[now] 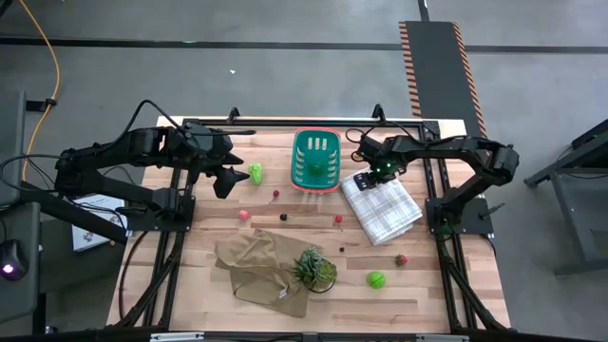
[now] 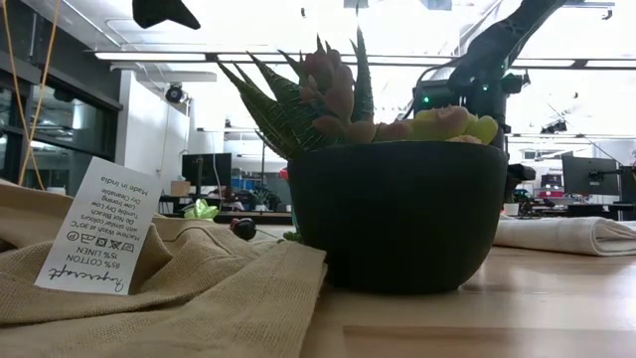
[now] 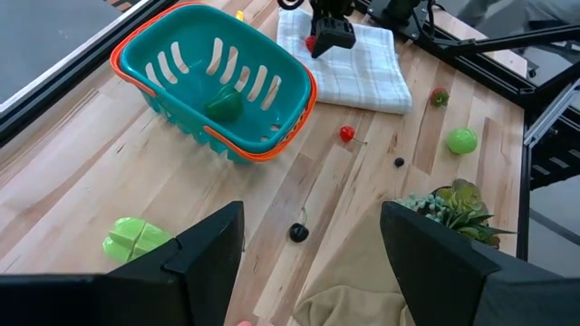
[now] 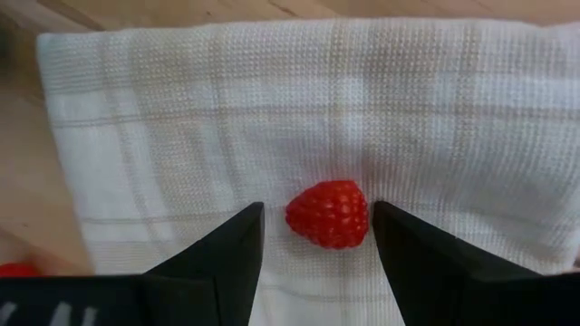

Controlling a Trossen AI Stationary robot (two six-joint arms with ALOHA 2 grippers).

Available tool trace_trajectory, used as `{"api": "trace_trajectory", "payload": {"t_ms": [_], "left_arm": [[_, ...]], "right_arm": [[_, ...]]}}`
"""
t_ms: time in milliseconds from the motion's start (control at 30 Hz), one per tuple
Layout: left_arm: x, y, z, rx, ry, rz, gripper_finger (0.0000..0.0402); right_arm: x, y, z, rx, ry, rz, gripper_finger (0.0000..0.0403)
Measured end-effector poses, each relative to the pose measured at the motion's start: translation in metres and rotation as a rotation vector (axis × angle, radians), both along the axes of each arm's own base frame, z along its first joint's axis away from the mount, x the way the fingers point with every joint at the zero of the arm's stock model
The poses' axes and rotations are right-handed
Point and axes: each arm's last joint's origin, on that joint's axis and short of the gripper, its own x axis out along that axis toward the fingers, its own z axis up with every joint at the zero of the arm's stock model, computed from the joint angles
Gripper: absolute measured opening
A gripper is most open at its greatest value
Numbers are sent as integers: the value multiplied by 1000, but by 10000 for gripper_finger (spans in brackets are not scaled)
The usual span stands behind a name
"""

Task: Pick and placing Produce into tupperware
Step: Put the red raspberry into the green basket

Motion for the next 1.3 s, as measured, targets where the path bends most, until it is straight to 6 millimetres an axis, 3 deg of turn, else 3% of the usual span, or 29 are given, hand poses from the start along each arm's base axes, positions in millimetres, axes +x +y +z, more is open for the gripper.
{"api": "trace_trajectory", "payload": {"t_ms": [333,733,1100,1300], "left_arm": [[0,0,0,0,0,0,248],[0,0,0,-1,0,1,248],[0,0,0,-1,0,1,248],[0,0,0,-1,0,1,248]], "right_arm": [[0,-1,0,-14,3,-2,197],[0,-1,0,-17,4,-3,127],[0,0,1,-15,3,5,114],[-3,2,18,-32,-50,11,113]]}}
